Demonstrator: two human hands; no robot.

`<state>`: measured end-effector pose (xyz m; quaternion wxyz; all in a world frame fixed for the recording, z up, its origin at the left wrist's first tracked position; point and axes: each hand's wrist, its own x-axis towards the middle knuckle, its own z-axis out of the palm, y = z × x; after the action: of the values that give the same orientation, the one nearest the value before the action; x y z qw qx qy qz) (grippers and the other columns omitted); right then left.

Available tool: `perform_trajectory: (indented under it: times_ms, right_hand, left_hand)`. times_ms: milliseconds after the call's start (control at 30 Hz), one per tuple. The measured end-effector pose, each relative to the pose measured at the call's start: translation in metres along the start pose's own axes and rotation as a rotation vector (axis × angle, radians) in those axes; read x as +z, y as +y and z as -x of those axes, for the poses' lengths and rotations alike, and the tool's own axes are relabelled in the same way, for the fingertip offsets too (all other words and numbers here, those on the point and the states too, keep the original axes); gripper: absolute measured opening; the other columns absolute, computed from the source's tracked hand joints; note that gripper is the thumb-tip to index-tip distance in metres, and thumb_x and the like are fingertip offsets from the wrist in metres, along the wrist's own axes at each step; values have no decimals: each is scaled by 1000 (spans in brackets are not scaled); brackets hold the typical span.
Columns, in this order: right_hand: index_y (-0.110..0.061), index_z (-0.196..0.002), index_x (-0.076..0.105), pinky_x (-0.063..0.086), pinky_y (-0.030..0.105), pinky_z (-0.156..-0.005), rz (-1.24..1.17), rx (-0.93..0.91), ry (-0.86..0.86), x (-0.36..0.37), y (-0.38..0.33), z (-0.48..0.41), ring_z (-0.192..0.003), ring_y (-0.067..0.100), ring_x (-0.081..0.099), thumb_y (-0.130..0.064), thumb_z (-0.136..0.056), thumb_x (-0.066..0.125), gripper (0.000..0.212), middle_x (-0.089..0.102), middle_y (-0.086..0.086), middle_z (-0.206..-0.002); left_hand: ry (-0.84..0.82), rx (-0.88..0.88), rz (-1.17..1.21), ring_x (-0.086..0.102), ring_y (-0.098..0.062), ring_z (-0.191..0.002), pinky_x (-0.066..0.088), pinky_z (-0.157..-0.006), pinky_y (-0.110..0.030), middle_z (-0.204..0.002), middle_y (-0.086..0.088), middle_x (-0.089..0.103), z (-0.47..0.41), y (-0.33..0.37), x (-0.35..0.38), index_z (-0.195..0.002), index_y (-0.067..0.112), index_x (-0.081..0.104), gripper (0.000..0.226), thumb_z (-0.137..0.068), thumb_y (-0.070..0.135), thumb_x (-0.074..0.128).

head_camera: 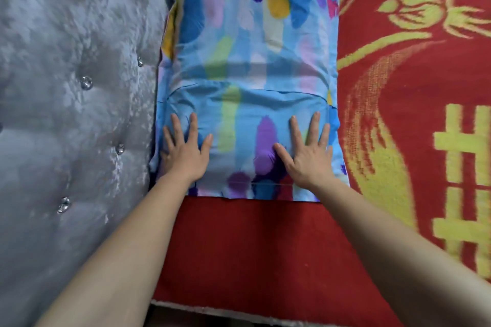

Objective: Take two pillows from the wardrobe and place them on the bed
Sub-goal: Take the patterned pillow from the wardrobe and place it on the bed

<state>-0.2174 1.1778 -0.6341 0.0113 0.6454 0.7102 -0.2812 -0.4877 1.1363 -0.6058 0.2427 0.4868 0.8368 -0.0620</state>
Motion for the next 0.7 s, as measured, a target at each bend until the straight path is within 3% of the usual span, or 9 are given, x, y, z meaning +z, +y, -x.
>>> perform_trajectory:
  times_ms: [133,267,367,600,700]
  right_hand:
    - [-41,-153,2,17,68,-110,-2,23,-8,-1,-3,1,-146,45,-7,-73,-89,34,79,-19,9,-162]
    - [-41,-152,0,20,57,-116,84,-61,-45,-8,11,5,-146,46,0,-76,-87,32,81,-14,11,-163]
    - [-40,-153,-3,11,52,-119,75,-94,-119,-13,21,10,-146,47,-3,-72,-89,36,82,-20,9,-162]
    - [-32,-155,0,7,50,-120,48,-116,-96,-9,25,19,-146,47,-6,-63,-93,40,80,-17,15,-162]
    - [-30,-155,3,16,53,-119,79,-161,-137,-18,33,35,-147,45,1,-55,-96,42,75,-11,16,-162]
  left_hand:
    - [-25,-39,20,-11,-36,-149,13,-115,-63,-161,-4,-22,-2,8,-4,-152,38,-10,69,-96,62,25]
    - [-58,-48,84,-5,-37,-149,6,-121,-50,-162,-3,-19,2,-2,1,-153,33,-11,76,-94,65,26]
    - [-88,-70,54,-6,-35,-149,7,-120,-51,-162,-2,-22,5,-1,0,-152,32,-13,77,-95,65,25]
    - [37,-122,134,-9,-44,-147,-3,-120,-50,-162,-15,-13,40,30,25,-155,18,-3,74,-99,51,34]
    - [-1,-46,134,-13,-39,-148,0,-121,-50,-162,-13,-15,76,40,40,-155,18,-1,75,-98,52,35]
